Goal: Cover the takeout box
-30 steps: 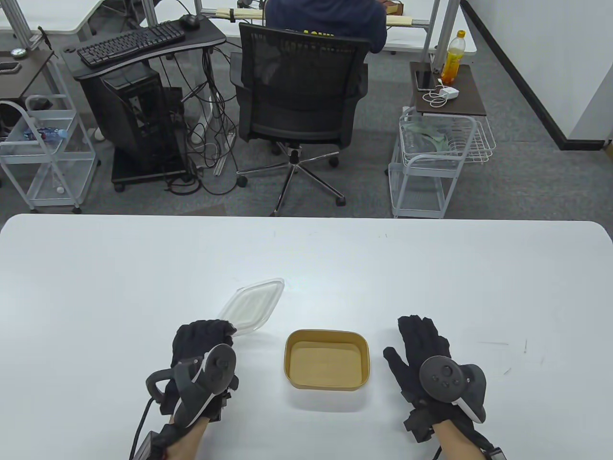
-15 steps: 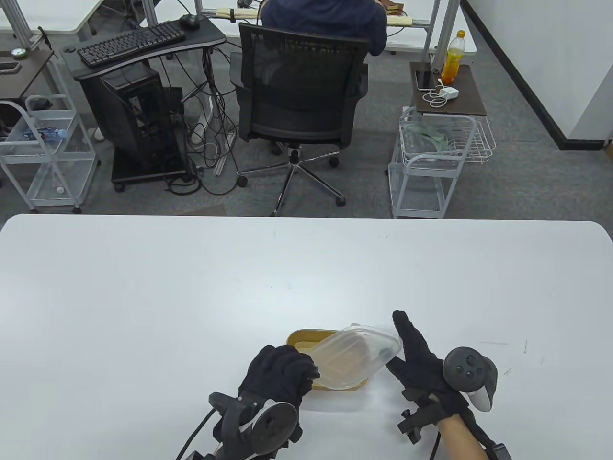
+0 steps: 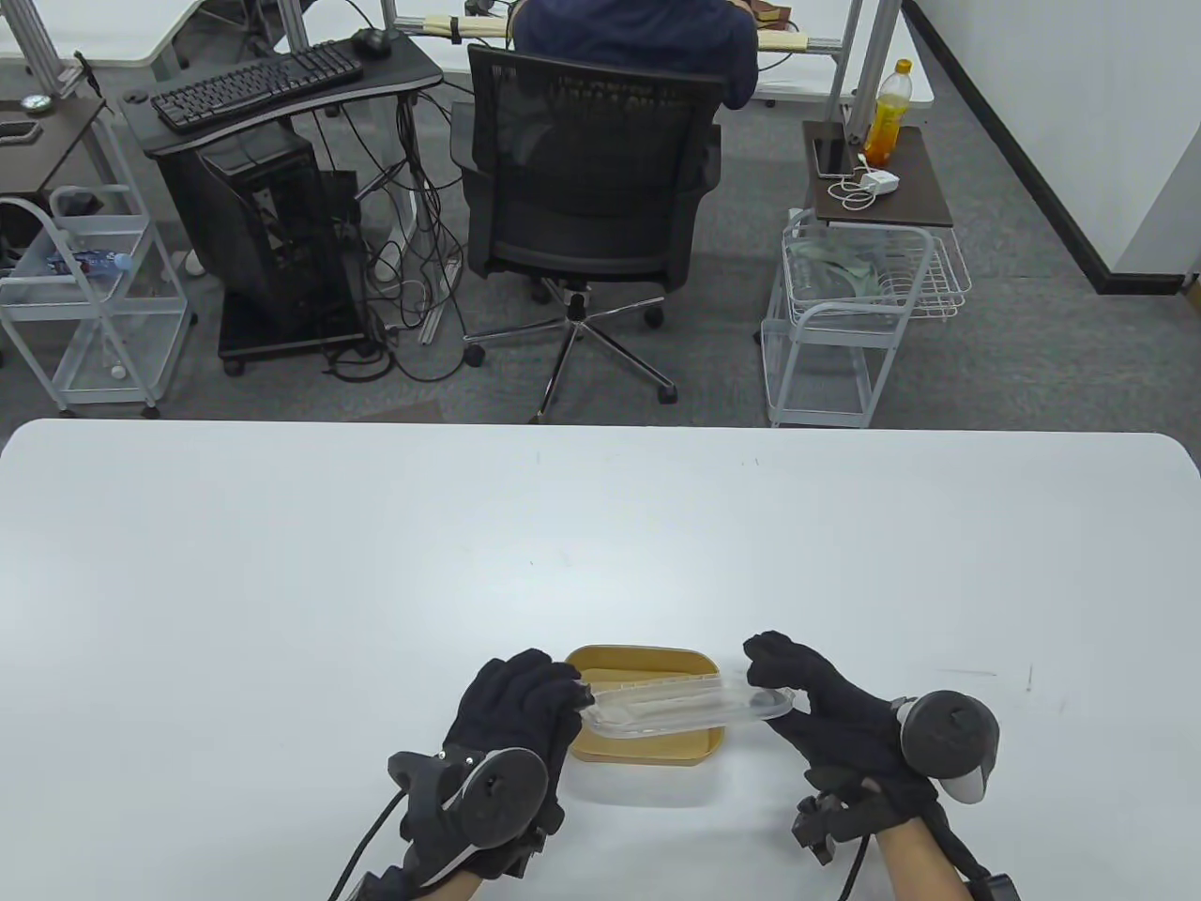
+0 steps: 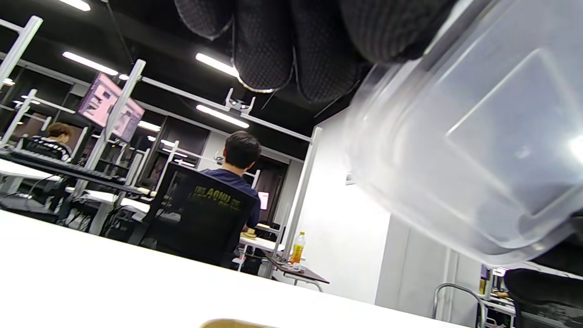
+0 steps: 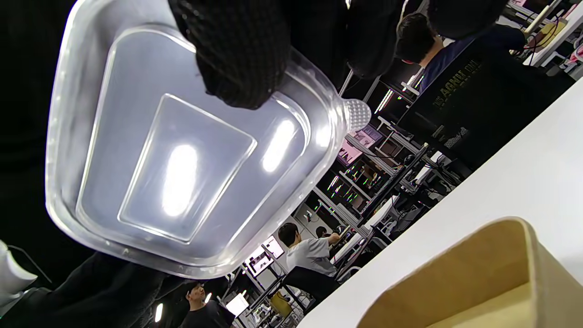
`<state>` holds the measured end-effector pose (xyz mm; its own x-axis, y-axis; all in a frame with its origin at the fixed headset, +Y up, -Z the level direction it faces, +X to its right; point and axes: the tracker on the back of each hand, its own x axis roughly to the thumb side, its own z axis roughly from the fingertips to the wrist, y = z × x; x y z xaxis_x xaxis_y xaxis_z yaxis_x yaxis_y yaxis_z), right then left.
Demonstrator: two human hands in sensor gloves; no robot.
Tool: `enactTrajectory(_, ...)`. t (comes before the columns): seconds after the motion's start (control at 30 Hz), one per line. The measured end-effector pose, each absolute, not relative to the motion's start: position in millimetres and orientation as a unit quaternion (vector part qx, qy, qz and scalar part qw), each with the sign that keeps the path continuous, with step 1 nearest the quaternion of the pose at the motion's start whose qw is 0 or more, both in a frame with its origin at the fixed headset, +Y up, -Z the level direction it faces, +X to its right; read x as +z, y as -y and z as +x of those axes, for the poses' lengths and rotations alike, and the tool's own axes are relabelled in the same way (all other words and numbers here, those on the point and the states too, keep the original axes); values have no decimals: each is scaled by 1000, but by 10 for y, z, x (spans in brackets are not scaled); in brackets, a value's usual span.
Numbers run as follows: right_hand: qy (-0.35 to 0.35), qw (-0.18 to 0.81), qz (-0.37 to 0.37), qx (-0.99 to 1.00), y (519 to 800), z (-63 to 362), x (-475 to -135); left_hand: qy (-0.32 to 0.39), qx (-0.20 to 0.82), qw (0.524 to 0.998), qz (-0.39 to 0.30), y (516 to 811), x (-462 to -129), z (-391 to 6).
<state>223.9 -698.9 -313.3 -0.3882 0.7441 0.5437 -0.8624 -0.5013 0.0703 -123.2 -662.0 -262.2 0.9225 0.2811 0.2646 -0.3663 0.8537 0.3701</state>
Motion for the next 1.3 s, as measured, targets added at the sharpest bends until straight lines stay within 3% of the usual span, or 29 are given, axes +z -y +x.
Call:
enactTrajectory(0.27, 108, 484, 256, 830, 7001, 2209, -3137, 26, 126, 978, 164, 6844, -2830, -1474)
enactTrajectory(0.77, 110, 486, 232, 835, 7048, 2016, -3196, -18, 105, 990, 88, 7153, -2982, -1809)
enactTrajectory(1.3, 48, 514, 81, 853, 7254, 1826, -3385, -18, 93, 994, 61, 7275, -2999, -1755)
